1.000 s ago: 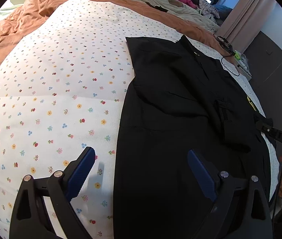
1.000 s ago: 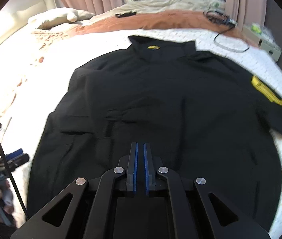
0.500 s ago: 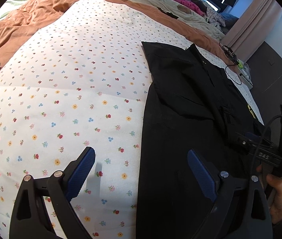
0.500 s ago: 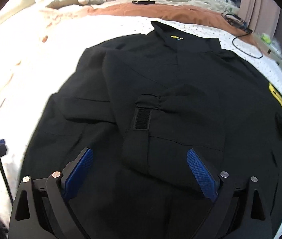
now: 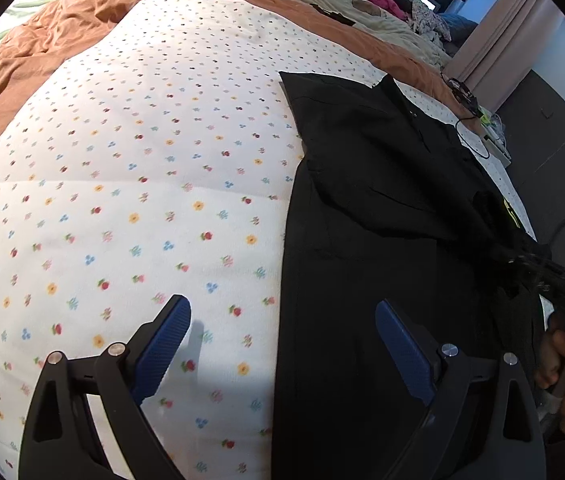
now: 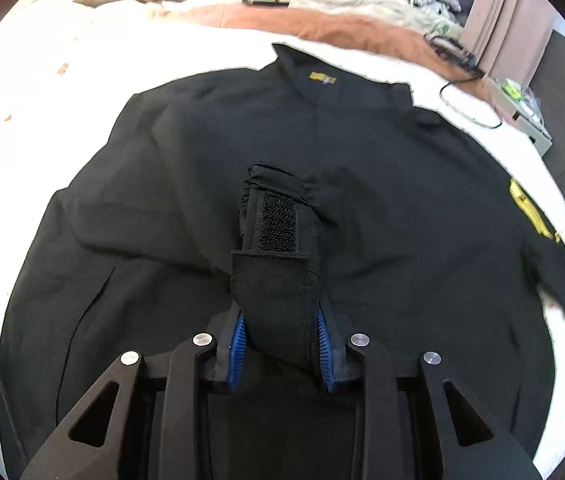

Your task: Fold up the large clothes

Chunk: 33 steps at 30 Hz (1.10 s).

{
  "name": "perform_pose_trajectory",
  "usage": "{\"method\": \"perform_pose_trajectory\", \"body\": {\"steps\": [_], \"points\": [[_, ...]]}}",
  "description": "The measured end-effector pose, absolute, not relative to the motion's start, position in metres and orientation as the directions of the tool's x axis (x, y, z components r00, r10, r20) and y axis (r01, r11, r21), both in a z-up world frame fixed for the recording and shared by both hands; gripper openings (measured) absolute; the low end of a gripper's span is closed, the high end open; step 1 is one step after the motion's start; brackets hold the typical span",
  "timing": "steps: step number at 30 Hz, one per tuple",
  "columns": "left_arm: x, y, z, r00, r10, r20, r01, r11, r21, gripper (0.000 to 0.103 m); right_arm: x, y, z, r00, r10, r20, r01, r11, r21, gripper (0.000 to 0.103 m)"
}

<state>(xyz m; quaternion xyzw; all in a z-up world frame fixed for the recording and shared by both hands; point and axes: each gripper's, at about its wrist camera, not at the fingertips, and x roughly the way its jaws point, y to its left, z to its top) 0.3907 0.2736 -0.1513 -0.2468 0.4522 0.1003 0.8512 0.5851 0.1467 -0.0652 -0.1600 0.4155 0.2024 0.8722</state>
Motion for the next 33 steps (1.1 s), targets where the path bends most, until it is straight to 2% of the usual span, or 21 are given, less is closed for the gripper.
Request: {"method": "perform_pose_trajectory", "body": {"steps": [7, 16, 21, 23, 27, 32, 33], "points": [[0.425, 0.260, -0.157, 0.540, -0.044, -0.840, -0.368, 0.886, -0.283, 0.096, 0.601, 0.086, -0.027, 0.580, 0.321, -0.749, -0.464, 0.886, 0.020, 0.026], [0.460, 0.251, -0.164, 0.497, 0.010, -0.868, -0.351, 0.917, -0.191, 0.096, 0.626, 0.014, -0.019, 0.638, 0.294, -0.712, -0.376, 0.926, 0.046, 0.026], [0.475, 0.250, -0.171, 0.462, 0.041, -0.886, -0.352, 0.925, -0.141, 0.084, 0.650, -0.012, -0.032, 0.669, 0.275, -0.691, -0.292, 0.952, 0.095, 0.027], [0.478, 0.250, -0.175, 0.449, 0.059, -0.892, -0.359, 0.926, -0.119, 0.076, 0.667, -0.021, -0.044, 0.655, 0.279, -0.702, -0.261, 0.956, 0.136, 0.027], [0.479, 0.255, -0.178, 0.442, 0.077, -0.893, -0.376, 0.921, -0.106, 0.072, 0.690, -0.030, -0.060, 0.637, 0.301, -0.710, -0.242, 0.952, 0.186, 0.027], [0.479, 0.261, -0.178, 0.438, 0.096, -0.894, -0.392, 0.915, -0.093, 0.071, 0.720, -0.053, -0.069, 0.606, 0.383, -0.697, -0.256, 0.924, 0.286, 0.033], [0.479, 0.261, -0.177, 0.440, 0.093, -0.893, -0.391, 0.915, -0.097, 0.071, 0.721, -0.057, -0.068, 0.606, 0.392, -0.692, -0.255, 0.920, 0.297, 0.046]]}}
